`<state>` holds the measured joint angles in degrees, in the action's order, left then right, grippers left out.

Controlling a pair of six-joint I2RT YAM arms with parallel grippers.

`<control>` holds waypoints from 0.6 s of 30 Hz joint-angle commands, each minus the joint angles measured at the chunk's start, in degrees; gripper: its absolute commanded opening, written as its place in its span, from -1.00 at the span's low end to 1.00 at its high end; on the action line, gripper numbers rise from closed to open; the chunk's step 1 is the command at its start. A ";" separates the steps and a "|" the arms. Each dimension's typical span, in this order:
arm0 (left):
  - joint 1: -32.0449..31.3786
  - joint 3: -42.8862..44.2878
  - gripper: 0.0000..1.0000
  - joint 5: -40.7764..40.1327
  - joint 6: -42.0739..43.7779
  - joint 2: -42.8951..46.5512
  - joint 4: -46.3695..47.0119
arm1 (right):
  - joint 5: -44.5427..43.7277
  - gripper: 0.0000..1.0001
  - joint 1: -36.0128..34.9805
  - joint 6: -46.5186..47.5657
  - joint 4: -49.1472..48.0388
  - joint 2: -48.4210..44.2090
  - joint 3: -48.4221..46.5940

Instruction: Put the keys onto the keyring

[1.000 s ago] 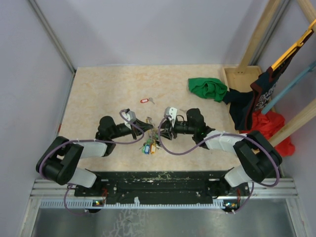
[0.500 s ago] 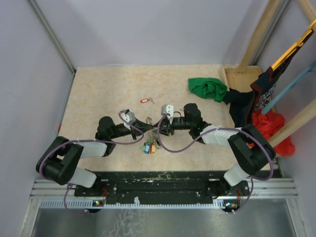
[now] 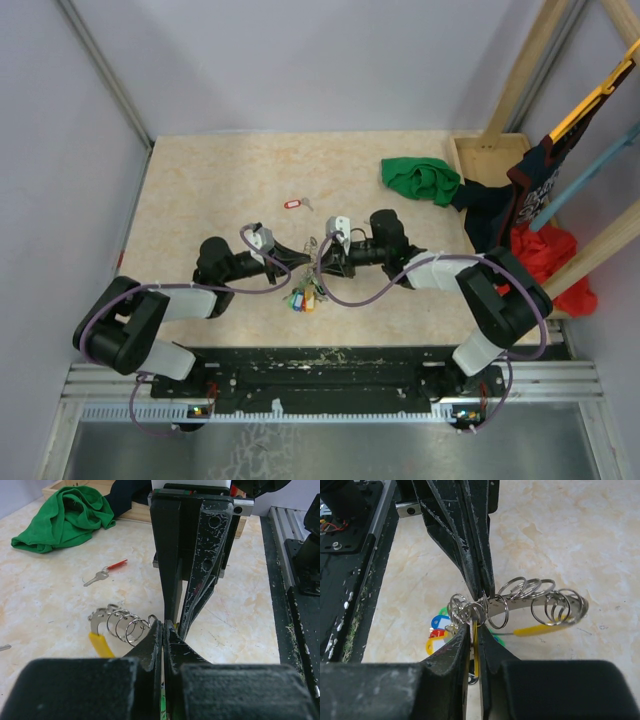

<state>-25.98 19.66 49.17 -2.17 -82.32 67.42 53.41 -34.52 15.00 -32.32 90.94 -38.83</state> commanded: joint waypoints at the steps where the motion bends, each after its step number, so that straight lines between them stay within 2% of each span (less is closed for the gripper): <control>1: 0.14 -0.16 -1.00 1.19 -0.48 1.20 3.95 | 3.49 -0.89 0.68 1.88 1.28 -0.05 -3.76; 2: 0.14 -0.23 -1.00 1.12 -0.53 1.27 3.95 | 3.46 -0.99 0.69 2.92 3.26 -0.19 -4.51; 8: 0.22 0.15 -0.98 0.68 0.72 1.48 1.61 | -0.22 -1.00 0.77 12.19 19.29 -3.45 -9.11; 14: 0.29 0.69 -0.59 -0.31 2.70 2.31 -2.12 | -4.33 -1.00 0.69 17.98 34.35 -7.41 -14.16; 18: 0.31 0.82 -0.45 0.06 3.35 2.56 -3.12 | -5.37 -1.00 0.44 19.84 40.28 -8.05 -17.34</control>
<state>-25.98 19.68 48.88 -0.16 -80.95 65.36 48.97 -34.30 30.48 0.54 85.82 -51.20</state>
